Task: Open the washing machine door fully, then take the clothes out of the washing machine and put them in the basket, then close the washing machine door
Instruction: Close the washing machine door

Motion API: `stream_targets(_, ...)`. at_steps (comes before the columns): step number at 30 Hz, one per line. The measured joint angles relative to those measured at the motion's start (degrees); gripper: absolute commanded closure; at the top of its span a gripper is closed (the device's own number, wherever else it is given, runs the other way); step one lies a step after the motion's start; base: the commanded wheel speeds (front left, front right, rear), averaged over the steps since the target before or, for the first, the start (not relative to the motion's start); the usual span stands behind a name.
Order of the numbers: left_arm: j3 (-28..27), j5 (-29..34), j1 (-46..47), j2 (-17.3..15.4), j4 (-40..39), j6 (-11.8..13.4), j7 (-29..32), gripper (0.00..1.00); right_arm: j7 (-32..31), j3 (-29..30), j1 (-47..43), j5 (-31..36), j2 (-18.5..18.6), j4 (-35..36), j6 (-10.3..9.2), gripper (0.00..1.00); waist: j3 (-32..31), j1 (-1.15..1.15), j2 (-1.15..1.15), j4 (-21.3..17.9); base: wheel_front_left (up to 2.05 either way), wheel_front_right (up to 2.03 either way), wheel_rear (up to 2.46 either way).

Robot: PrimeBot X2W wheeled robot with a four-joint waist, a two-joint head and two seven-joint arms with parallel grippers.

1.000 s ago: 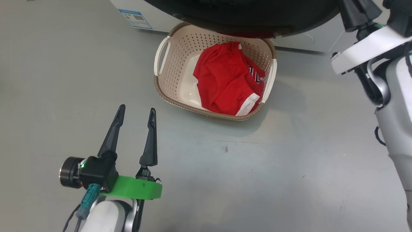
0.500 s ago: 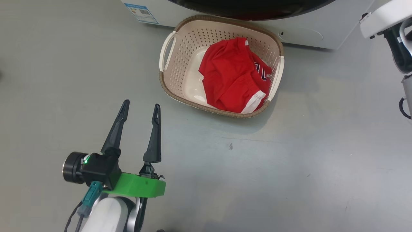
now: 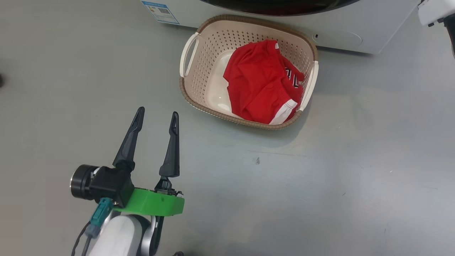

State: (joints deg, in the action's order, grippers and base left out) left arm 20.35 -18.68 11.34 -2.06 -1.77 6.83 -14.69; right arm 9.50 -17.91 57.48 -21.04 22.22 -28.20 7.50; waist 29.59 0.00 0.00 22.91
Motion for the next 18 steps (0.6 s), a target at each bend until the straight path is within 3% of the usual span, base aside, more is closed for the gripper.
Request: stream_targets(18,-0.6,-0.5,0.6,0.1,1.1,0.0,0.0,0.0,3.3,-3.8,-0.1,-2.8,-1.1,-4.5,-0.01,1.0,-2.5,0.0,0.0,-0.7,0.0,0.0,0.0)
